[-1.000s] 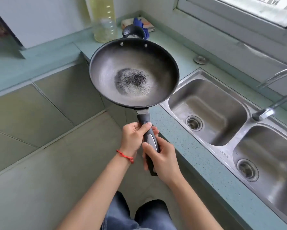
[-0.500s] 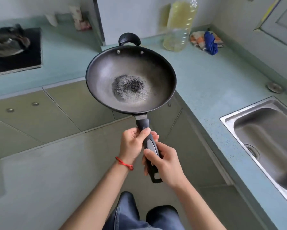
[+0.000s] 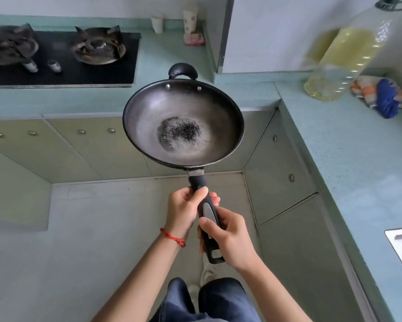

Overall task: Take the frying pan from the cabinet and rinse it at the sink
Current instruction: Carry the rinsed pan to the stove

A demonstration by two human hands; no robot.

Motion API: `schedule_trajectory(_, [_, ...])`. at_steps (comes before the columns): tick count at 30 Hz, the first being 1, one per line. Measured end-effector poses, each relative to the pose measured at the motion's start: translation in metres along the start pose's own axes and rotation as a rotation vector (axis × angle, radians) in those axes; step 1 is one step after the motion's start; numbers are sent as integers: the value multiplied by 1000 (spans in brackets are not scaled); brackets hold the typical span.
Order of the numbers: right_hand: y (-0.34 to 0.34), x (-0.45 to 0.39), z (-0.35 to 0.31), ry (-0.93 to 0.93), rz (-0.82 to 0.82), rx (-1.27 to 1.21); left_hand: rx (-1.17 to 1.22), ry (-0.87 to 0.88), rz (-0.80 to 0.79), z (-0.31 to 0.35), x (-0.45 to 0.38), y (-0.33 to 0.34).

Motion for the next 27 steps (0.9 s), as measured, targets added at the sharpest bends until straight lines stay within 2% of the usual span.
schedule_trajectory(13, [-46, -143, -50, -58, -165, 58, 31, 90, 128, 67, -125, -3])
schedule_trajectory(21, [-64, -226, -70, -51, -195, 51, 28, 87, 148, 98, -204, -13])
schedule_trajectory(27, [-67, -307, -78, -40, -154, 57, 37, 48, 113, 123, -280, -37])
Point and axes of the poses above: each hand's wrist, its own x-axis away from the middle knuckle, its own y-axis out of the palm, z = x × y, the point moved 4 cm from there along -x, towards the middle knuckle, and after that the axes turned 10 degrees about -z, right-handed, at the moved point
